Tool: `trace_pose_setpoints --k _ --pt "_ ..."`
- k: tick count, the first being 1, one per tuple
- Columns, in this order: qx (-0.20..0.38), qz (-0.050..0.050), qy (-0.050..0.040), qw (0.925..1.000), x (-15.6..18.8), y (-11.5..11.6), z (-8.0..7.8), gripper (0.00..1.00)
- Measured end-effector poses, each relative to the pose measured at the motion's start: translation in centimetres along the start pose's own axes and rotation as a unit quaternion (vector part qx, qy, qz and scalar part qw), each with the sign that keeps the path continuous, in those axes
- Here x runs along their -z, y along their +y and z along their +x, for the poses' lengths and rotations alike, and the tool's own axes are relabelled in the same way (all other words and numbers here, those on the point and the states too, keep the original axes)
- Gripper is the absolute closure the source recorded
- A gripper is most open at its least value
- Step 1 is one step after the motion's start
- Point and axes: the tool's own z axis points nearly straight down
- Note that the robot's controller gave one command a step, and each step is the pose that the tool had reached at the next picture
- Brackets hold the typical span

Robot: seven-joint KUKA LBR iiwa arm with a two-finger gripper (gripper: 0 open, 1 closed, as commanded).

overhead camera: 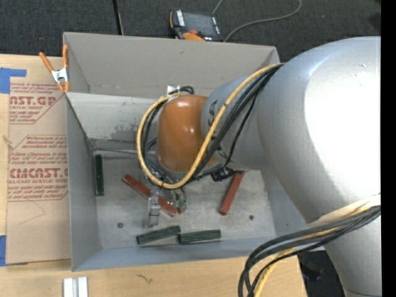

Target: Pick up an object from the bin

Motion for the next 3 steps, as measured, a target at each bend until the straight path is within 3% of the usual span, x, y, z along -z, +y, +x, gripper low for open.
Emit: trace_pose_setpoints --k 1,2,3 --pt "0.000 0.000 -0.0006 1.0000 0.0 0.0 0.0 1.00" --pt "-0.010 -0.001 -0.0045 0.9999 9.6 0.1 -2.3 1.00" --pt "-0.012 0.000 -0.0033 0.9999 16.1 -1.7 -0.8 1.00"
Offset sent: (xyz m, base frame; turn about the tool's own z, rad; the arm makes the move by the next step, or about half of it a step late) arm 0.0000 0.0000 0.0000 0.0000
